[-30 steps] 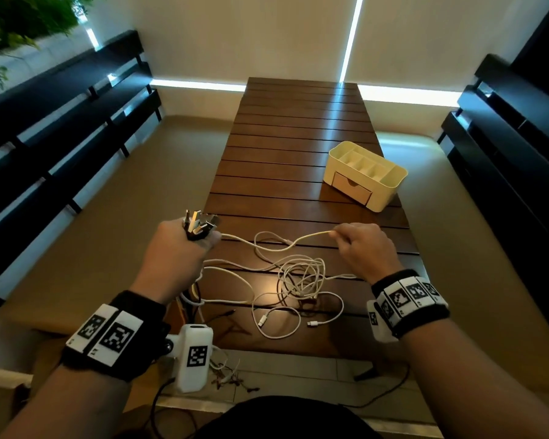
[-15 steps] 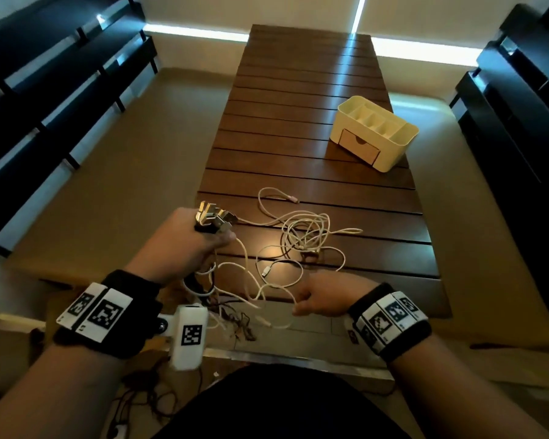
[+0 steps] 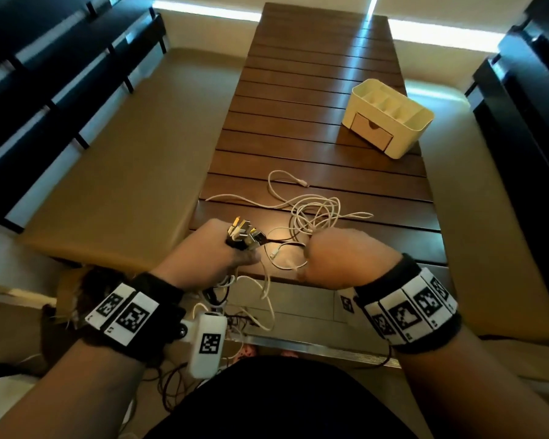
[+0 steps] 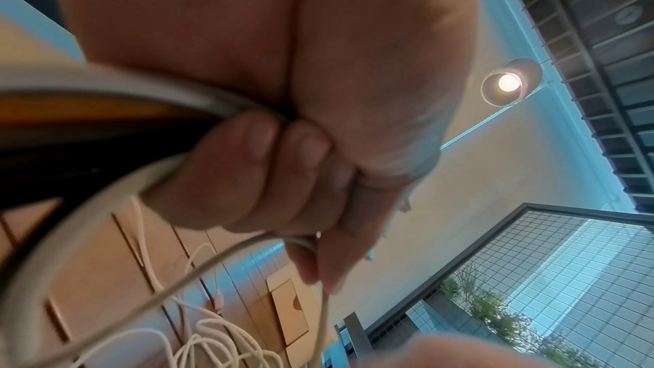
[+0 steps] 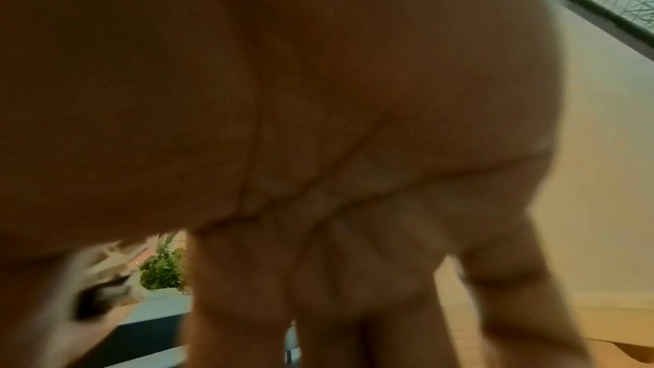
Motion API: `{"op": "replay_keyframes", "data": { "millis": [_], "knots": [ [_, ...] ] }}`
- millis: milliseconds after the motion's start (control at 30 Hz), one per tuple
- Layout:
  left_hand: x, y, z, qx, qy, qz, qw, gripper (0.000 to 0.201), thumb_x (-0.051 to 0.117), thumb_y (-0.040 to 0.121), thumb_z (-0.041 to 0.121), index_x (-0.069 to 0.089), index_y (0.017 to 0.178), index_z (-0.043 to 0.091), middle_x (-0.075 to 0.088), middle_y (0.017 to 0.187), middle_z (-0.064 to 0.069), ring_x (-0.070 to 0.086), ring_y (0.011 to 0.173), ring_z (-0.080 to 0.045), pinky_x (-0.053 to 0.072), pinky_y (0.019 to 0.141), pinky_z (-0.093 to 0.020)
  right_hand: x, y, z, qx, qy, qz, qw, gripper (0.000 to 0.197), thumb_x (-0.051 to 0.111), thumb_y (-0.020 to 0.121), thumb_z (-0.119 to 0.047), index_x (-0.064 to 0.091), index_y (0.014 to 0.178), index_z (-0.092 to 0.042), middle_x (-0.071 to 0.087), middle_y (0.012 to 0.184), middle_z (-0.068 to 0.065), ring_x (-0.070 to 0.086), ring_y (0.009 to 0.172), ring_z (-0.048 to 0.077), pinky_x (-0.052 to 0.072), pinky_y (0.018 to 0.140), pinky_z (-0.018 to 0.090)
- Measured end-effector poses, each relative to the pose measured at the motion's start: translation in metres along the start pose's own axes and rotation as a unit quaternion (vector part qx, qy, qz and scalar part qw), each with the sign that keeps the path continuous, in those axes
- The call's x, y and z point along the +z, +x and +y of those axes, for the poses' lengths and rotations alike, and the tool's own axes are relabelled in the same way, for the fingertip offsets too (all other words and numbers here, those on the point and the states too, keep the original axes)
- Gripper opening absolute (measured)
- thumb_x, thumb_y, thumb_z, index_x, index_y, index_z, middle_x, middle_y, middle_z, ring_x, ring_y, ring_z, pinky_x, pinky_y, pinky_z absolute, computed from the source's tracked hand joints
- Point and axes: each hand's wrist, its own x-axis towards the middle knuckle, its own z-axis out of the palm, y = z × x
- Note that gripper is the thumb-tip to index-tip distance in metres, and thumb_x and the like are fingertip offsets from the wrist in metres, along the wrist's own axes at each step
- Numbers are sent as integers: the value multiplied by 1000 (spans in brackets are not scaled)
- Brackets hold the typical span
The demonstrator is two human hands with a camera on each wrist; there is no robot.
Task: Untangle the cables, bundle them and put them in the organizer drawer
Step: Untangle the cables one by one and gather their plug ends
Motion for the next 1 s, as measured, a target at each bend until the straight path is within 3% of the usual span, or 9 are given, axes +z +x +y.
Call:
{"op": "replay_keyframes", "data": {
  "millis": [100, 233, 400, 500, 567, 633, 767, 900, 1000],
  "knots": [
    [-2, 1, 4, 7, 17, -27, 999, 21, 73, 89, 23, 67, 81, 3, 57, 58, 7, 47, 50, -1, 38, 50, -13, 3, 2, 7, 41, 3, -57, 998, 48, 52, 92, -64, 63, 87, -18, 60, 86, -1, 59, 86, 18, 54, 88, 40],
    [-1, 1, 4, 13, 21, -42, 999, 20, 75, 87, 24, 70, 80, 6, 67, 73, -9, 51, 57, -7, 40, 54, -17, 6, 7, 22, 6, 111, 84, 990, 54, 58, 83, -71, 67, 109, -24, 57, 106, -8, 58, 96, 13, 54, 86, 38],
    [-3, 0, 5, 46, -62, -48, 996, 16, 69, 91, 21, 71, 82, 8, 63, 70, -10, 53, 60, -14, 43, 55, -21, 27, 8, 9, -169, 404, 90, 894, 29, 75, 83, -42, 69, 107, -26, 65, 99, -10, 63, 90, 3, 53, 83, 24],
    [-1, -1, 5, 57, -107, -36, 992, 17, 67, 92, 20, 68, 86, 3, 57, 64, -3, 48, 55, -17, 40, 50, -24, 40, 10, 1, -182, 495, 105, 843, 15, 74, 87, -28, 74, 94, -15, 73, 90, 6, 70, 84, 18, 57, 83, 35],
    [1, -1, 3, 55, -153, 10, 987, 18, 65, 93, 16, 65, 89, -1, 52, 59, 1, 44, 50, -14, 38, 46, -23, 44, 11, 4, -179, 520, 88, 831, 14, 73, 88, -26, 73, 89, -13, 74, 82, 5, 70, 75, 18, 56, 80, 37],
    [-2, 0, 1, 46, -218, 66, 973, 17, 65, 93, 13, 62, 92, -4, 46, 55, 3, 38, 46, -11, 34, 43, -23, 53, 9, 10, -168, 515, 31, 840, 16, 70, 91, -24, 71, 91, -8, 74, 78, 0, 71, 72, 13, 54, 73, 30],
    [-24, -1, -2, 61, -337, 130, 931, 5, 63, 92, 8, 62, 87, 7, 34, 55, 0, 27, 42, -11, 26, 40, -20, 96, 15, 35, -67, 420, -56, 903, 17, 64, 96, -27, 69, 93, -10, 73, 74, -7, 72, 72, 6, 49, 64, 13],
    [-39, -2, -4, 78, -357, 163, 917, 8, 60, 96, 11, 61, 87, 12, 31, 55, 1, 26, 41, -11, 26, 41, -20, 143, 28, 61, 47, 333, -122, 934, 18, 64, 96, -24, 70, 95, -7, 77, 86, 1, 75, 81, 12, 54, 72, 22],
    [-41, 0, -5, 74, -369, 173, 910, 11, 61, 95, 11, 62, 85, 15, 31, 55, 2, 25, 41, -11, 24, 42, -20, 151, 31, 72, 87, 222, -139, 961, 30, 74, 86, -36, 68, 109, -17, 71, 107, 0, 68, 101, 20, 52, 84, 30]
  ]
}}
